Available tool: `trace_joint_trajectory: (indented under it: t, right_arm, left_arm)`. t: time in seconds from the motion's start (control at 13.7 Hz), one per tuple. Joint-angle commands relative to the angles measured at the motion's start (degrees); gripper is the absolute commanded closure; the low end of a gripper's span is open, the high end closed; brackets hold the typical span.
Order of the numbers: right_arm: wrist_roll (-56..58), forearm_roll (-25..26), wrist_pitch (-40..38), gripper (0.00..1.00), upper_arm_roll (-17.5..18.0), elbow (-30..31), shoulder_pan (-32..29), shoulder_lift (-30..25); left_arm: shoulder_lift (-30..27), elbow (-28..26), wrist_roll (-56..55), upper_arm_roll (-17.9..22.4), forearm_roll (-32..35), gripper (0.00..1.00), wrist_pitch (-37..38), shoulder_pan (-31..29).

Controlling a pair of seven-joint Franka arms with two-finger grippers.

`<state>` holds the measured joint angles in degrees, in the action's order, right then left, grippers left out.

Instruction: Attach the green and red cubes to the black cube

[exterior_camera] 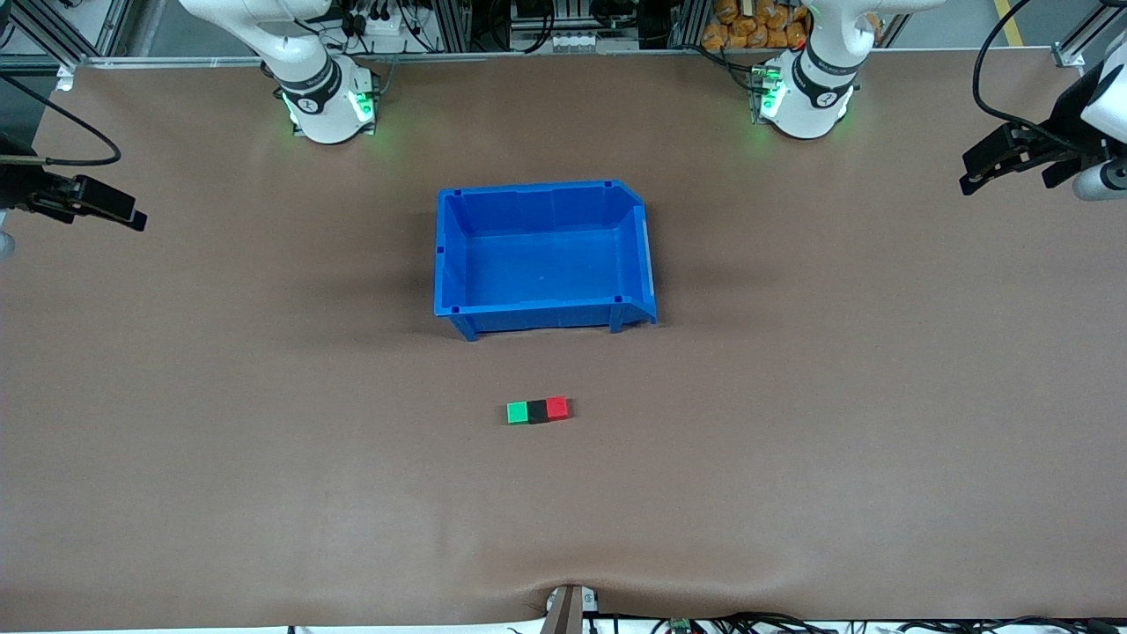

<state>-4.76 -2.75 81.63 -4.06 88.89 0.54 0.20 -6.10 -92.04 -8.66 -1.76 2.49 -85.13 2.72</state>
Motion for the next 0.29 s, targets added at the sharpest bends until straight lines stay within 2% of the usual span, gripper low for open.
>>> trace_joint_trajectory:
  t: [0.0,0.22]
  right_arm:
    - [0.54,0.72,-0.6,0.0,0.89,-0.29,-0.89,-0.73]
    - [0.54,0.72,-0.68,0.0,0.98,-0.47,-0.89,-0.64]
  left_arm:
    - [0.83,1.34,1.19,-0.09,-0.65,0.0,0.32,-0.17]
    - [1.09,1.25,1.1,-0.09,-0.65,0.0,0.58,-0.17]
